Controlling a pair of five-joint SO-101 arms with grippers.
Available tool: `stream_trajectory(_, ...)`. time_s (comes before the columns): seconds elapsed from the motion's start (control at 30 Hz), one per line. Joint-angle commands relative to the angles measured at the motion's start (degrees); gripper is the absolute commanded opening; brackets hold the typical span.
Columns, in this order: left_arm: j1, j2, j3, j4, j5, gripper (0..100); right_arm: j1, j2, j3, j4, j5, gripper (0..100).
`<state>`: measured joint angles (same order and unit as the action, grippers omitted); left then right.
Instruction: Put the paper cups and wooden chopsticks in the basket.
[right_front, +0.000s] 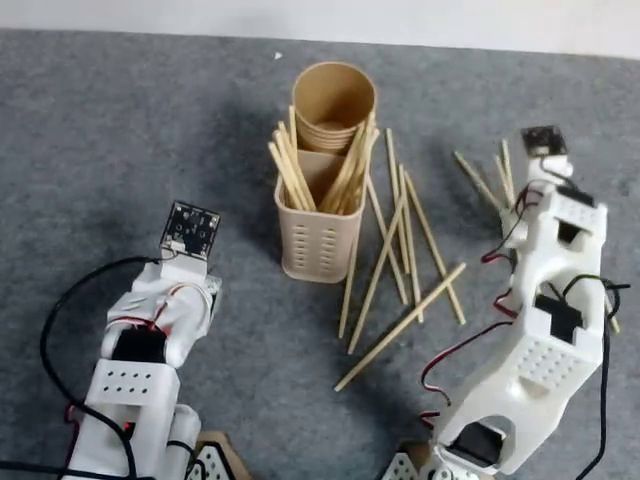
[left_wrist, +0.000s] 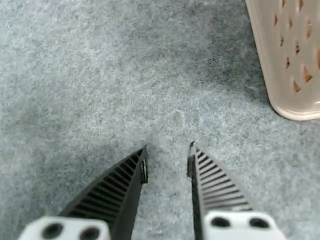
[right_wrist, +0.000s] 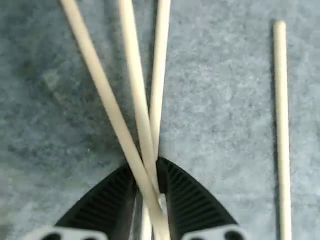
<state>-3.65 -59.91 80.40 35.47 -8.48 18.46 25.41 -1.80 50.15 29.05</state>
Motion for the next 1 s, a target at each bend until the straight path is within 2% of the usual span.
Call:
stream_trajectory(0.0,0.8,-0.5,-0.5,-1.2,0.3,15,-2.7,-10.9,-10.3,5.1,-6.9,0.5)
stream_trajectory(0.23,0.8,-0.5,-0.5,-1.2,0.3,15,-10.9,-27.5,-23.8,10.7,-19.2,0.5)
stream_trajectory(0.4,0.8,-0.5,-0.5,-1.2,0.3,15,-17.5,-38.4,-24.3,10.3,-26.8,0.5)
stream_trajectory(0.53,0.7,-0.5,-0.5,-1.2,0.3,15,-24.6,-47.0,-21.4,5.1,-30.9,0.5)
stream_trajectory(0.67,0.6,-0.5,-0.5,-1.3,0.3,15,-31.8,-56.5,-7.3,-6.5,-33.1,0.5)
stream_trajectory(0.87,0.5,-0.5,0.9,-4.7,-2.1,15,-40.7,-70.5,28.4,-36.4,-32.7,0.5)
stream_trajectory(0.97,0.5,-0.5,1.0,-4.8,-2.7,15,-45.0,-73.2,43.6,-44.9,-32.5,0.5)
